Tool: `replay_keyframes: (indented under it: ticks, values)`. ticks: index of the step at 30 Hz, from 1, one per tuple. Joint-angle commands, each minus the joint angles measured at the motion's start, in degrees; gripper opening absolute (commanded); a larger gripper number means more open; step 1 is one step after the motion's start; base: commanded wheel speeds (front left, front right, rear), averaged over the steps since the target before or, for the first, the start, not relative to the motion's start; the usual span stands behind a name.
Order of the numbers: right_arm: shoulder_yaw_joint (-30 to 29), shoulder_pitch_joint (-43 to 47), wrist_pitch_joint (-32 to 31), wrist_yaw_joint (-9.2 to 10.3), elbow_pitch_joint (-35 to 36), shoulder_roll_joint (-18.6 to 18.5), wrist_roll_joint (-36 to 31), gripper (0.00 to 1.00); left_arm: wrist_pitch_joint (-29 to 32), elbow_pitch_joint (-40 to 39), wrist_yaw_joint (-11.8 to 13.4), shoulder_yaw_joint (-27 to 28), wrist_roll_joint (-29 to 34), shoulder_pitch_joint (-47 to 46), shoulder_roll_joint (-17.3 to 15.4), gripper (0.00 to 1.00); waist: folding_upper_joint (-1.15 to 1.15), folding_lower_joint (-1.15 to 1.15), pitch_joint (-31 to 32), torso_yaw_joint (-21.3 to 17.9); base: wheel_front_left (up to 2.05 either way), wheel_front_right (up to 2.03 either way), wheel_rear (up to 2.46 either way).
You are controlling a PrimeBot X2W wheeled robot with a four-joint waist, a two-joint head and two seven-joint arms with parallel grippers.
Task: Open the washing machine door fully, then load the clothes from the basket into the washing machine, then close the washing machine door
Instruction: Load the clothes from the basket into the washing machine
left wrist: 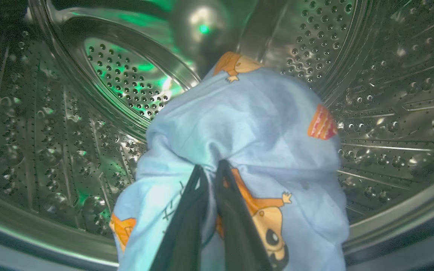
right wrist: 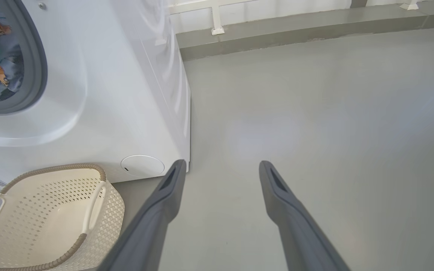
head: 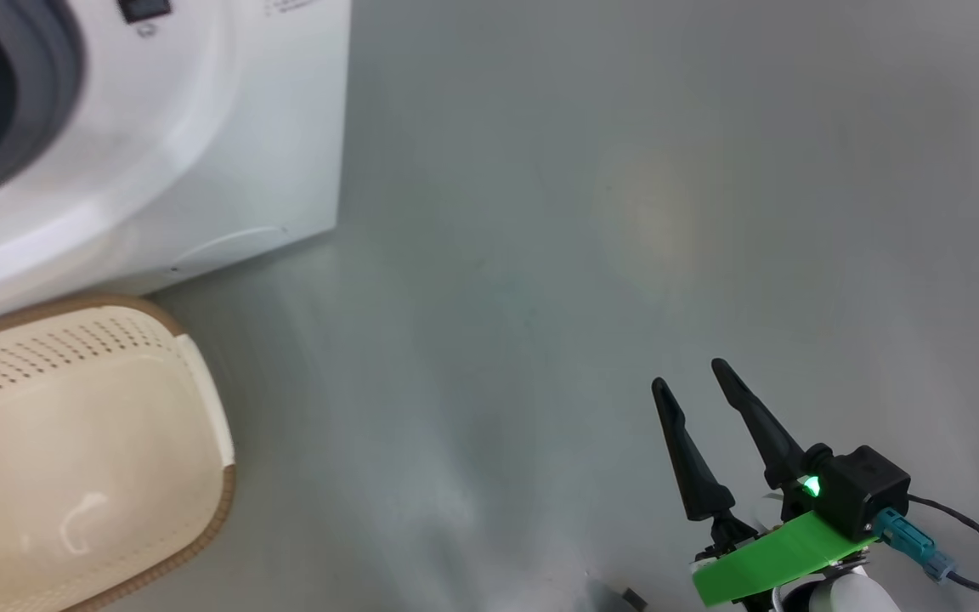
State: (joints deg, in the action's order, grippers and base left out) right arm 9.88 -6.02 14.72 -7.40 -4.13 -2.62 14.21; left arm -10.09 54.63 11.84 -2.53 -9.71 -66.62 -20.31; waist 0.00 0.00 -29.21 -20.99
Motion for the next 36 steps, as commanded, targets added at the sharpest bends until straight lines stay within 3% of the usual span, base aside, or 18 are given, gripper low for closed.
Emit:
replay_keyframes:
  ticks: [1, 8, 14, 24, 33, 34, 35, 36]
  values:
    - [1.37, -0.37, 0.28, -0.09, 1.23, -0.26, 0.26, 1.00, -0.59, 0.38, 0.72, 0.71, 1.21, -3.66, -3.81, 0.00, 0.00, 0.00, -4.15, -3.30, 0.00, 0.00, 0.00]
    - [0.70, -0.59, 0.28, -0.09, 2.35, -0.26, -0.07, 1.00, -3.09, 2.94, 2.11, 0.10, 1.98, -11.49, -4.60, 0.00, 0.00, 0.00, -7.84, -3.41, 0.00, 0.00, 0.00]
    - [-0.42, -0.73, 0.28, -0.09, 3.99, -0.26, 0.14, 1.00, -4.56, 3.04, 1.63, -0.78, 2.43, -18.66, -4.75, 0.00, 0.00, 0.00, -11.78, -2.67, 0.00, 0.00, 0.00]
    - [0.61, -1.38, 0.28, -0.09, 3.77, -0.26, 1.83, 1.00, -4.89, -6.29, 5.56, -1.37, 5.02, -19.51, -5.12, 0.00, 0.00, 0.00, -13.62, -2.27, 0.00, 0.00, 0.00]
    - [0.53, 0.48, 0.28, -0.09, 2.79, -0.26, 1.94, 1.00, -2.91, 7.97, 4.22, -3.43, 5.68, -19.25, -5.14, 0.00, 0.00, 0.00, -10.45, -2.66, 0.00, 0.00, 0.00]
    - [0.32, 0.76, 0.28, -0.09, 2.74, -0.26, 1.85, 1.00, -1.82, 9.59, 4.28, -3.63, 5.70, -19.50, -4.98, 0.16, 0.00, 0.00, -10.13, -2.61, 0.00, 0.00, 0.00]
    - [0.16, 1.03, 0.28, -0.09, 2.67, -0.26, 1.74, 1.00, -0.71, 11.10, 4.24, -3.78, 5.63, -19.67, -4.72, 0.44, 0.00, 0.00, -9.74, -2.54, 0.00, 0.00, 0.00]
    - [0.03, 1.29, 0.28, -0.09, 2.58, -0.26, 1.62, 1.00, -0.52, 11.99, 4.18, -3.93, 5.57, -19.86, -4.44, 0.83, 0.00, 0.00, -9.38, -2.45, 0.00, 0.00, 0.00]
